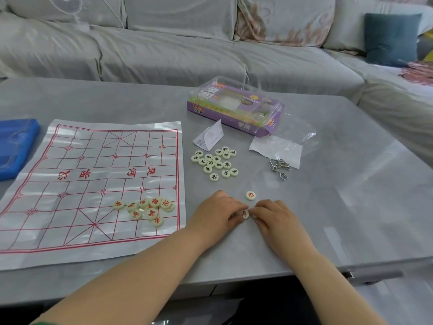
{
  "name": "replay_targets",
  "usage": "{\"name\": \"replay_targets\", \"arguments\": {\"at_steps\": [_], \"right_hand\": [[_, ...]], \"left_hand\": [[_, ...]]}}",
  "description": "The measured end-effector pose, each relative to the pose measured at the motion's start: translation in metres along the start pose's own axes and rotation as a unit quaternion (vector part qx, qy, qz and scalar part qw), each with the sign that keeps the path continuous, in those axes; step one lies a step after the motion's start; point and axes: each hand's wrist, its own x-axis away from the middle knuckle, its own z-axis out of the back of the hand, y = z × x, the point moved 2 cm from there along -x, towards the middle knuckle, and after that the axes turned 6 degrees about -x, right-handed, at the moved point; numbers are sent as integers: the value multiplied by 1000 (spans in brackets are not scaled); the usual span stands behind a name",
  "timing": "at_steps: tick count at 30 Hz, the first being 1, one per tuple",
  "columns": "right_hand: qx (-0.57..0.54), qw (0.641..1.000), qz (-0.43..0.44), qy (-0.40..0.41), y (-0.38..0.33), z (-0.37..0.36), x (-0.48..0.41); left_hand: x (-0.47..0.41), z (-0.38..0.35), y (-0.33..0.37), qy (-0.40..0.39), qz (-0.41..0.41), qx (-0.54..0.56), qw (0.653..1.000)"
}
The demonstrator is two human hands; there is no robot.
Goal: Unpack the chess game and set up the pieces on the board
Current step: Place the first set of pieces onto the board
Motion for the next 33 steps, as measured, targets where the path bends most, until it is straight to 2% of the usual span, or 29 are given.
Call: {"name": "replay_targets", "arguments": {"at_steps": [2,5,8,12,16,21,24,27,33], "right_hand": [[3,1000,-10,-1,-1,-1,0],[11,1000,-10,-7,-2,-3,0],[7,1000,-22,-10,-4,-2,0],[-15,1000,-4,-10,-19,-4,-12],[-57,998,7,-11,-54,-11,-40],[-196,977,7,-87,-122,-23,-70],[-225,966,26,-125,-150,-32,-80],[-211,964,34,-157,-163,-41,-80],[-200,967,-9,-159,-162,-39,-80]], "left_hand": [[1,2,2,-6,-28,-14,999],[2,0,-1,49,-30,-35,998],[5,5,4,33,-20,-13,999],[16,37,-7,66,82,19,994],[48,83,-44,124,145,19,981],[108,121,-94,182,265,3,947],[134,120,-108,163,307,-19,937],[144,114,-112,146,315,-17,937],[144,107,-115,92,252,-64,961]]}}
